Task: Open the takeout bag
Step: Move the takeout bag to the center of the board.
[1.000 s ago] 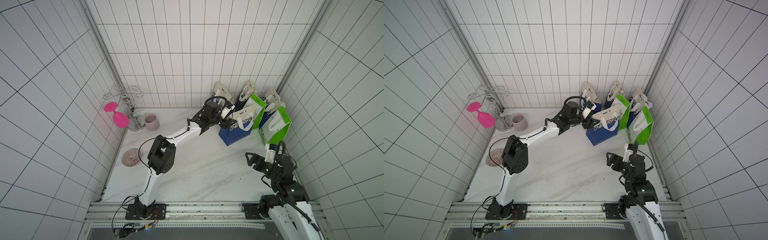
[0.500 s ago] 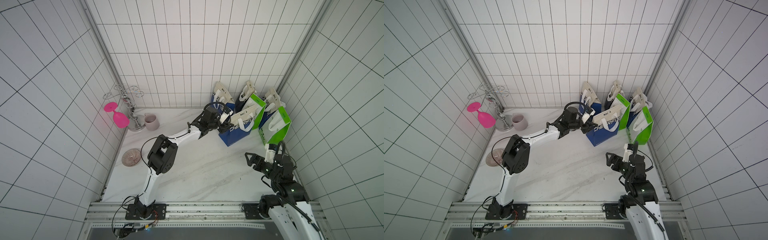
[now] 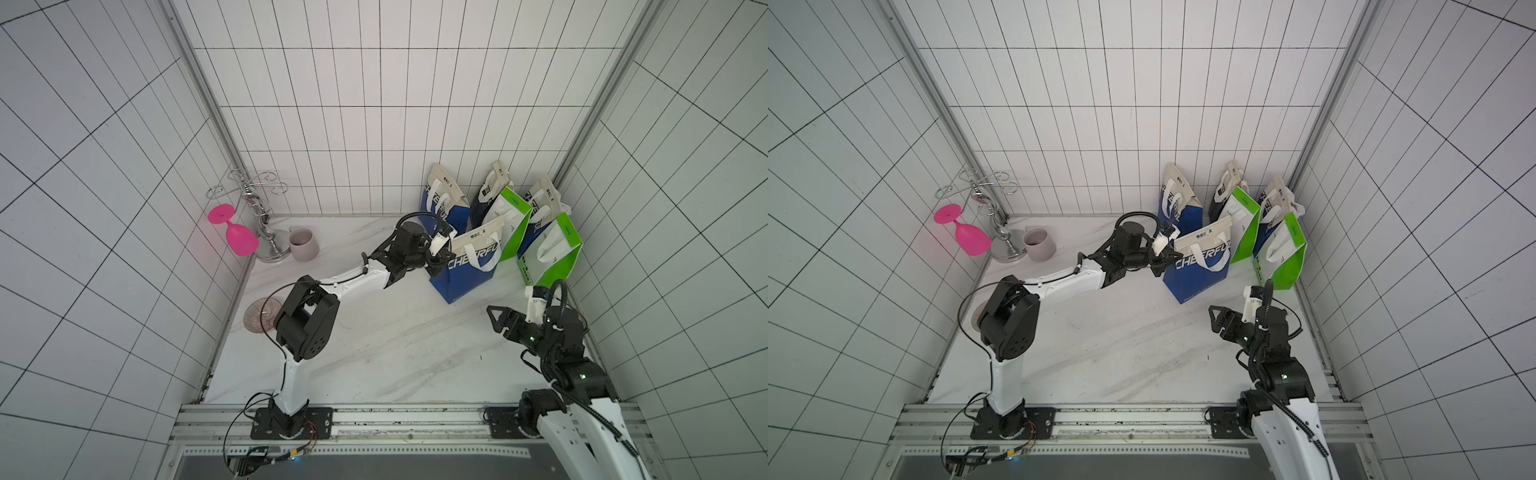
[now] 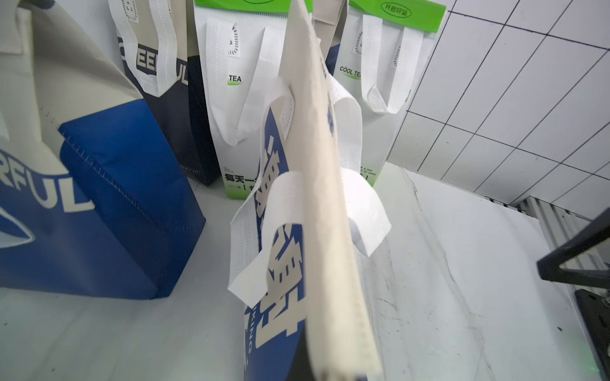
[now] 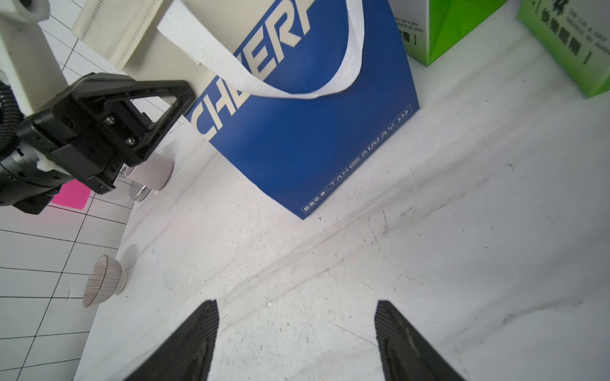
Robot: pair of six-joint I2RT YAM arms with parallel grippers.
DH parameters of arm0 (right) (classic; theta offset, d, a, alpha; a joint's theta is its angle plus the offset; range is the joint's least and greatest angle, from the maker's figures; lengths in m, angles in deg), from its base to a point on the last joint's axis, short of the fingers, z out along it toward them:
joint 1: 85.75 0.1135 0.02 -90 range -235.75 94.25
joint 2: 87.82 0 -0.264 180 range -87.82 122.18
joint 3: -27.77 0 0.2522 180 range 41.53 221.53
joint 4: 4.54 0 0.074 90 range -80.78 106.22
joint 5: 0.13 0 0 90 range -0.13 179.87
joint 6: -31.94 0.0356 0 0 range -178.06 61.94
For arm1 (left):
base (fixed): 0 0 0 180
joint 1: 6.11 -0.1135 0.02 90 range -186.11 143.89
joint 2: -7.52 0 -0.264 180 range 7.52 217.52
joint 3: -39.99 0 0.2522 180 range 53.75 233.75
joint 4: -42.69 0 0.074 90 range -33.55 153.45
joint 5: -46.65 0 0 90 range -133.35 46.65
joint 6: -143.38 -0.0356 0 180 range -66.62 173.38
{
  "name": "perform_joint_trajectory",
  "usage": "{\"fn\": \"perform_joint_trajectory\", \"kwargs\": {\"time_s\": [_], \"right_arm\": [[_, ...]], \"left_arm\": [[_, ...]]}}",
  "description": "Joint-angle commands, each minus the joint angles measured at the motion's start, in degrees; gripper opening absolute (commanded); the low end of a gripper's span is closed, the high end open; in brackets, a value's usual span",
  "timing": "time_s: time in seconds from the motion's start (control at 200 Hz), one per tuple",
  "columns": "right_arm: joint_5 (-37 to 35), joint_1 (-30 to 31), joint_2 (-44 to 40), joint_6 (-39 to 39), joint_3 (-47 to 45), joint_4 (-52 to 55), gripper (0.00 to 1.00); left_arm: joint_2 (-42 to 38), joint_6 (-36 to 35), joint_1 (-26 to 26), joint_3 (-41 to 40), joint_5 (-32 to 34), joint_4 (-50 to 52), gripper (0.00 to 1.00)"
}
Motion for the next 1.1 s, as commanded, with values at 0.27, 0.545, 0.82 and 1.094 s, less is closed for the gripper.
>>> {"fn": "perform_joint_trajectory", "kwargs": {"time_s": [0.27,0.545,0.82,1.094], "right_arm": [[2.96,13.38,8.39,-5.09,10.47,-14.01,0.66],[-5.56,30.09,20.09,-23.62,20.09,-17.34,0.67],[-6.58,41.03,27.12,-47.05,22.46,-21.50,0.61],[-12.58,47.28,31.91,-63.31,23.22,-29.89,0.58]], "left_arm": [[-33.12,8.85,-6.97,-30.73,-1.29,-4.47,0.00],[-52.41,9.29,-5.76,-41.06,15.62,5.24,0.00],[-61.05,13.44,-4.73,-46.28,24.18,11.92,0.00],[-63.18,13.17,-4.50,-44.37,21.37,16.38,0.00]]}}
